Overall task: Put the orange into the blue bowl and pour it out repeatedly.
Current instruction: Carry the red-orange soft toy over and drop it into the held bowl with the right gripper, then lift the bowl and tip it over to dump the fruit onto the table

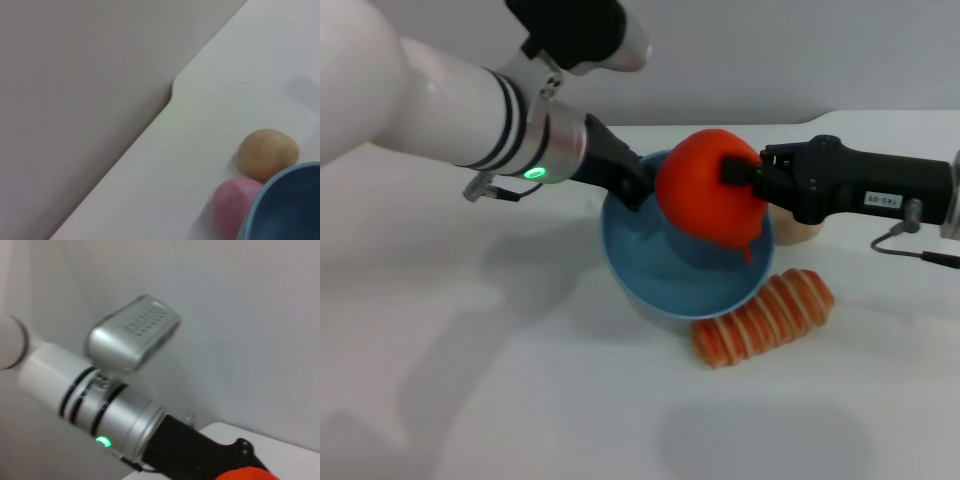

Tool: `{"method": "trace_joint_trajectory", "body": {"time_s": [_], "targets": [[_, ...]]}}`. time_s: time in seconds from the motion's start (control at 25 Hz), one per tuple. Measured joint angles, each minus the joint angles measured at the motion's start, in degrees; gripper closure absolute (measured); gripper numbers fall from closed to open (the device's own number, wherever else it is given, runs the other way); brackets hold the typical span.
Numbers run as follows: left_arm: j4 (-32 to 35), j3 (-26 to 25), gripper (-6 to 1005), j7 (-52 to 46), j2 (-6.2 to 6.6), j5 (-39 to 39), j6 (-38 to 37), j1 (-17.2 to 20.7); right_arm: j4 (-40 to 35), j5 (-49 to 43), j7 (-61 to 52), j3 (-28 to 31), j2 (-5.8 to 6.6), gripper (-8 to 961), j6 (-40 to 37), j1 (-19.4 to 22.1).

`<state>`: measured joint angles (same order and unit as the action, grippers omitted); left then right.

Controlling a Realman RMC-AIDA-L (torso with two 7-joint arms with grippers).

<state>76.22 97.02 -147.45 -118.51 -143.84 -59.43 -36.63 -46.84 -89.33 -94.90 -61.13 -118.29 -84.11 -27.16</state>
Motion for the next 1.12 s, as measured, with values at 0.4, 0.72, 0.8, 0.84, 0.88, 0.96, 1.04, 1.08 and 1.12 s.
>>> {"method": "trace_joint_trajectory", "body": {"time_s": [0.4, 0.72, 0.8, 0.84, 0.88, 0.96, 1.04, 1.08, 1.12], "targets": [[0.3, 0.9, 1001, -1.1, 0.12, -0.2, 0.6, 0.6, 2.8, 0.0, 0.1, 2.0, 0.02, 696, 1.9, -0.8], [-0.4, 1.3, 1000, -1.1, 0.12, -0.5, 1.4, 1.1, 2.7, 0.3, 0.1, 9.3, 0.01, 508, 0.2, 1.7], [-0.6, 1.4, 1000, -1.0, 0.13, -0.5, 1.9, 1.2, 2.6, 0.3, 0.2, 11.3, 0.01, 495, -1.6, 2.6], [-0.5, 1.4, 1000, -0.7, 0.17, -0.6, 2.4, 1.2, 2.5, 0.3, 0.3, 12.5, 0.00, 488, -2.1, 3.1], [-0.2, 1.5, 1000, 0.0, 0.20, -1.1, 3.2, 1.3, 2.6, 0.4, 0.6, 13.8, 0.00, 481, -2.2, 3.6], [0.8, 2.4, 1000, 1.7, 0.23, -3.9, 5.7, 1.3, 3.4, 0.4, 1.7, 16.4, -0.04, 468, -2.2, 4.8], [1.4, 4.1, 999, 2.8, 0.17, -9.0, 9.1, 1.5, 5.9, 0.4, 4.0, 19.4, -0.01, 465, -1.9, 5.8], [1.4, 5.1, 999, 2.8, 0.09, -12.2, 11.1, 1.6, 7.5, 0.4, 5.4, 20.9, 0.06, 463, -1.7, 6.1], [1.6, 6.2, 999, 2.6, 0.04, -14.7, 12.6, 1.6, 9.3, 0.4, 6.5, 22.3, 0.27, 462, -1.6, 6.4]]}}
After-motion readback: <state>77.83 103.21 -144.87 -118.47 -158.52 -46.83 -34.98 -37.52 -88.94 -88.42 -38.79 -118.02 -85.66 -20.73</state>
